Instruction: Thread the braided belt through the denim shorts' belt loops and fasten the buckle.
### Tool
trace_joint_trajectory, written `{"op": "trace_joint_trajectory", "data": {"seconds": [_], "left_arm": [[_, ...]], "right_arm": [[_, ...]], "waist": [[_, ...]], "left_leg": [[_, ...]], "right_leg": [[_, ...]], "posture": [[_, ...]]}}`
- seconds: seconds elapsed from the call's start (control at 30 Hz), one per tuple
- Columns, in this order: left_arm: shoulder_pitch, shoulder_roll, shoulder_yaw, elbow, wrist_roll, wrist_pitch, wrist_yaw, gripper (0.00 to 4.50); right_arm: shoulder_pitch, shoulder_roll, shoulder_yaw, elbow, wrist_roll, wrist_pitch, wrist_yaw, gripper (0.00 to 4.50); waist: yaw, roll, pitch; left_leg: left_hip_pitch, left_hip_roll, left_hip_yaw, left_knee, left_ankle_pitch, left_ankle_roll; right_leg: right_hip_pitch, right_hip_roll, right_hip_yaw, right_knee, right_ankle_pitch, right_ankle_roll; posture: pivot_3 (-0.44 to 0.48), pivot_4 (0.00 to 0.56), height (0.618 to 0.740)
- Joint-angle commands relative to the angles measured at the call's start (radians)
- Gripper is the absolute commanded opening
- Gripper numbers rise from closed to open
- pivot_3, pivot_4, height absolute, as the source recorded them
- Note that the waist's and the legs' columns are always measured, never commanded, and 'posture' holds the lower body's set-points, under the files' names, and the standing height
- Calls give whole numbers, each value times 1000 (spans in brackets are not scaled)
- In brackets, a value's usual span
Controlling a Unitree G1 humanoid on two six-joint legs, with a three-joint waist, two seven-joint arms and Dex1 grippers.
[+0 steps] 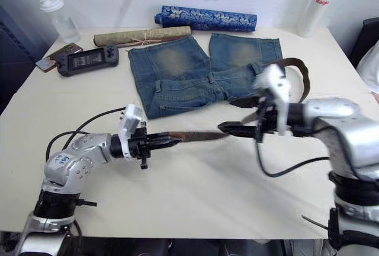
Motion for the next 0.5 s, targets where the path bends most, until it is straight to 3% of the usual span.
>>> {"op": "trace_joint_trajectory", "data": {"seconds": [0.03,0.07,0.13,0.27,0.37,0.5], "left_arm": [[50,-136,182,-68,-355,177,310,0],[62,-168,216,-73,-443,209,388,0],[99,-198,237,-107,-601,228,507,0],[129,-216,224,-125,-853,188,707,0],[133,-180,204,-128,-923,171,772,0],[140,-135,182,-129,-978,144,806,0]], "right_arm": [[82,104,-314,-57,383,266,-113,4446],[99,132,-373,-49,491,316,-162,4446],[221,224,-355,-67,727,290,-359,4446],[393,433,-123,-81,1025,71,-862,4446],[426,545,20,-96,1086,-52,-1059,4446],[419,621,83,-85,1107,-191,-1155,4446]], "waist": [[1,0,0],[-1,0,0],[-6,-1,-1],[-12,-3,-2],[-12,4,-5],[-7,4,-5]], "left_leg": [[0,0,-1,0,0,0],[1,-1,-1,0,0,0],[2,-2,-4,0,0,0],[3,-1,-3,0,0,1],[4,-2,-3,2,0,0],[3,-9,0,3,0,1]], "right_leg": [[0,0,0,0,0,0],[1,0,1,0,0,0],[0,0,3,1,0,0],[-2,1,6,5,-1,-2],[-4,1,14,6,-1,-2],[-4,2,24,5,-2,-3]], "posture": [[0,150,637],[0,150,637],[0,150,637],[0,150,637],[0,150,637],[0,150,637]]}}
